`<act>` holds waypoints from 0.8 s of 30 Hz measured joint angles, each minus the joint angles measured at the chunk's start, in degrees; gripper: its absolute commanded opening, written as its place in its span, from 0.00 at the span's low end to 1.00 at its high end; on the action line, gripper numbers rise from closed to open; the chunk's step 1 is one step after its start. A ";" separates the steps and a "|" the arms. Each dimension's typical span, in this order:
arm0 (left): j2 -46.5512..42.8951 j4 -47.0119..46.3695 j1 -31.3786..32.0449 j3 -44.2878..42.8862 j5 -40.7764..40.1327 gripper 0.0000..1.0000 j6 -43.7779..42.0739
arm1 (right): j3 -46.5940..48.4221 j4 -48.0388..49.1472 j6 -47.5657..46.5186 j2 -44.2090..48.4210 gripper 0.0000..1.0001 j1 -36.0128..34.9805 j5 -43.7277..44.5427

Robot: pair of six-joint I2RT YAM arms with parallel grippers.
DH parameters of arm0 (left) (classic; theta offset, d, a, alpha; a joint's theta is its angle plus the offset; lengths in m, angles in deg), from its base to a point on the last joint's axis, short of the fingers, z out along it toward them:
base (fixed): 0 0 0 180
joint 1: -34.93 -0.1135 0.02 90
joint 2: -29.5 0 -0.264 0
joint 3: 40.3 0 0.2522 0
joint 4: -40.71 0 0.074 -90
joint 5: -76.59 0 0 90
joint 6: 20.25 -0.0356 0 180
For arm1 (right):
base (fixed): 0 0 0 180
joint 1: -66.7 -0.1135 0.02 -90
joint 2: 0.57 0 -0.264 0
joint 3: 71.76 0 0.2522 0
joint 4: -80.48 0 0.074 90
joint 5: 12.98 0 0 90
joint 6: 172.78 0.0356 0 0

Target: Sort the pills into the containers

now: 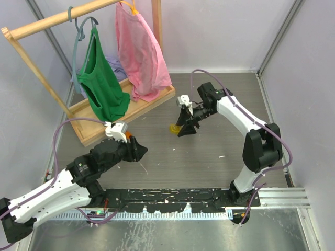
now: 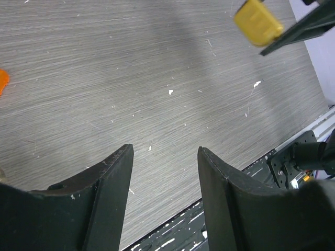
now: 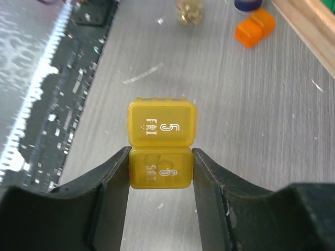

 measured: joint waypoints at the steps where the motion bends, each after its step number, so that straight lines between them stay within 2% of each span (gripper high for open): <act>1: -0.09 -0.09 0.00 0.00 0.13 0.54 0.00 | 0.02 -0.61 0.85 1.01 0.19 0.09 -1.42; 4: -0.24 -0.42 0.00 0.00 0.50 0.54 0.02 | 0.02 -0.94 3.41 4.48 0.19 0.00 -3.54; 7: -0.26 -1.18 0.00 0.00 1.11 0.55 0.39 | -0.63 2.84 7.89 9.84 0.19 -0.68 -0.81; 12: -0.26 -5.14 0.00 0.00 3.08 0.57 1.51 | -0.04 7.54 10.12 17.90 0.19 -2.49 13.38; 13: -0.24 -6.01 0.00 0.00 3.41 0.57 1.60 | 0.17 7.74 10.10 18.08 0.19 -2.82 14.32; 24: 4.04 -10.67 0.00 -3.50 5.57 0.58 1.77 | 5.07 8.50 0.68 18.27 0.20 -10.25 47.71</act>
